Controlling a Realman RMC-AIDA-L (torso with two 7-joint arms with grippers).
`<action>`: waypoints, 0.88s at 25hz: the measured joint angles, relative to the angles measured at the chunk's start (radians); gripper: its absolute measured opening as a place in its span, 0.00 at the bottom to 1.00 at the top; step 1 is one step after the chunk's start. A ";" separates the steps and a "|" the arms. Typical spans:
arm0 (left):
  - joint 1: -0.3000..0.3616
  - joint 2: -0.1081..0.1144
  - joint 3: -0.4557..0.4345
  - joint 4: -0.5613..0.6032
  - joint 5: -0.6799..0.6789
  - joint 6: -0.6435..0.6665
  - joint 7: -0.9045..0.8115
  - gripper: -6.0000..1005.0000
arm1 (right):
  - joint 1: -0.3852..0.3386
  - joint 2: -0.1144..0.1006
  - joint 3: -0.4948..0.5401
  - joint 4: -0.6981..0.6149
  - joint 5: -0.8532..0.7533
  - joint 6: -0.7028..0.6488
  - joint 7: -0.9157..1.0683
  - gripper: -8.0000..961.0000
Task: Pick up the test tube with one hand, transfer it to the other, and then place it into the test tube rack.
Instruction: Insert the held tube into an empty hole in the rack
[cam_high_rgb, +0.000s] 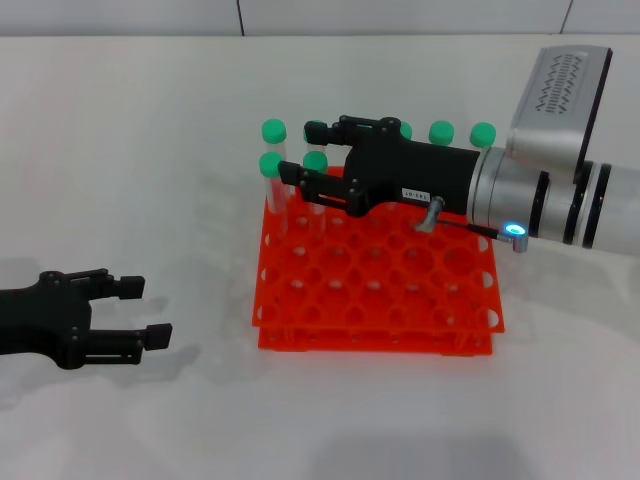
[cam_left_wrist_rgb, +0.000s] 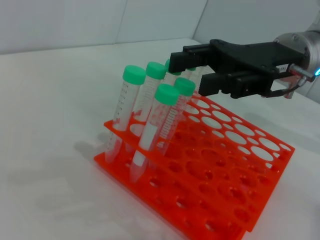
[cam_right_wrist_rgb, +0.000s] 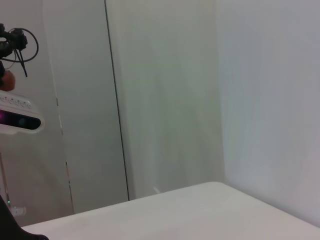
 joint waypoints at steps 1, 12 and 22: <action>0.000 0.000 0.000 0.000 0.000 0.000 0.000 0.86 | -0.001 0.000 0.000 -0.002 0.000 0.000 0.000 0.55; 0.001 0.001 0.000 0.000 -0.003 0.001 0.000 0.86 | -0.011 -0.008 0.006 -0.008 -0.002 -0.063 0.000 0.60; 0.002 0.000 -0.004 0.005 -0.011 0.006 -0.004 0.86 | -0.088 -0.025 0.089 -0.039 -0.037 -0.194 0.009 0.78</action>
